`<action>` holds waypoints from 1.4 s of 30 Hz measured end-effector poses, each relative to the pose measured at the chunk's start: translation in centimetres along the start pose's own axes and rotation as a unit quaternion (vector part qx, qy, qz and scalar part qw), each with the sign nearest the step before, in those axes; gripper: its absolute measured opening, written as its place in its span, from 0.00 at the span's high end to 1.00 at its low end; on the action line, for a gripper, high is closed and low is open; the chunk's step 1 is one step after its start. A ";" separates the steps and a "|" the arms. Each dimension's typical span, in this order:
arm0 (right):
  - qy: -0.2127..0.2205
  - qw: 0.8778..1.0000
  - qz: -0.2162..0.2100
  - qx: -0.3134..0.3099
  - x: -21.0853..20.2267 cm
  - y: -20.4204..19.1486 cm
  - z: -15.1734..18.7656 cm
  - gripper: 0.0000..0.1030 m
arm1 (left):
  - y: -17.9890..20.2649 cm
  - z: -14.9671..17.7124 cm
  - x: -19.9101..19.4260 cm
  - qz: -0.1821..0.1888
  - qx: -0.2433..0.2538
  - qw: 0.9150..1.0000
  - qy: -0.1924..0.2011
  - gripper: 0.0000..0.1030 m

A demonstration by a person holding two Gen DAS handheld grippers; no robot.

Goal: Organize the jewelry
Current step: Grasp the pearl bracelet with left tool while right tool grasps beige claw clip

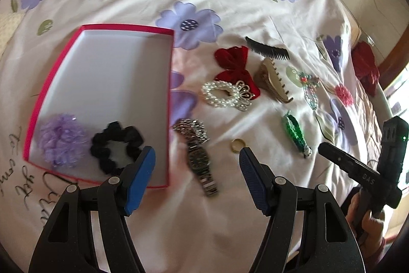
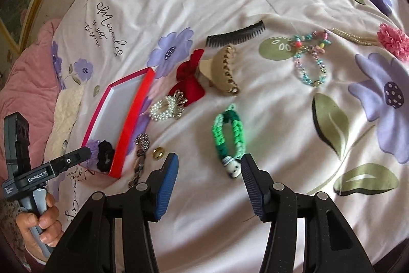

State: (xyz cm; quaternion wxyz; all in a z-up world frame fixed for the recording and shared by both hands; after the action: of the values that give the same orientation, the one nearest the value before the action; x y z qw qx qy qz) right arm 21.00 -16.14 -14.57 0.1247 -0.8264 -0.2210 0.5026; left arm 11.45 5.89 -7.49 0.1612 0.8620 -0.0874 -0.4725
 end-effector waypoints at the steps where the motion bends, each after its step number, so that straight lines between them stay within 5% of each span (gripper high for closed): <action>1: -0.001 1.000 0.003 0.000 0.2 0.2 -0.1 0.48 | 0.2 -0.1 0.3 0.001 0.002 1.000 -0.002 0.34; 17: -0.011 1.000 0.008 0.010 2.8 1.7 -2.6 0.48 | 3.2 -3.9 5.7 0.014 0.033 0.999 -0.020 0.34; 33: -0.044 0.999 0.001 -0.007 10.5 -0.3 -8.4 0.40 | 0.1 -6.6 13.0 -0.003 0.021 0.997 -0.069 0.36; 39: -0.047 0.999 0.003 -0.003 11.8 -0.1 -9.3 0.40 | 0.0 -6.8 14.5 0.002 0.038 0.996 -0.076 0.46; 42: -0.045 0.999 0.006 -0.006 12.3 -0.3 -9.6 0.40 | 0.2 -7.0 14.6 0.006 0.047 0.996 -0.078 0.61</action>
State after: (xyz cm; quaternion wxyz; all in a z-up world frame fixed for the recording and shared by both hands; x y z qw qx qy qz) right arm 34.33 -9.70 -19.51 0.1066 -0.8052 -0.2250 0.5383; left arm 25.20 2.68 -15.40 0.1161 0.8286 -0.1270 -0.5327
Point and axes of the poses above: each gripper's, at about its wrist camera, not at the fingertips, and x roughly the way its jaws point, y to its right, z to its underside, the point moved 7 cm from there along x, roughly the way its jaws point, and after that the axes turned 8 degrees about z, right-handed, at the moved point
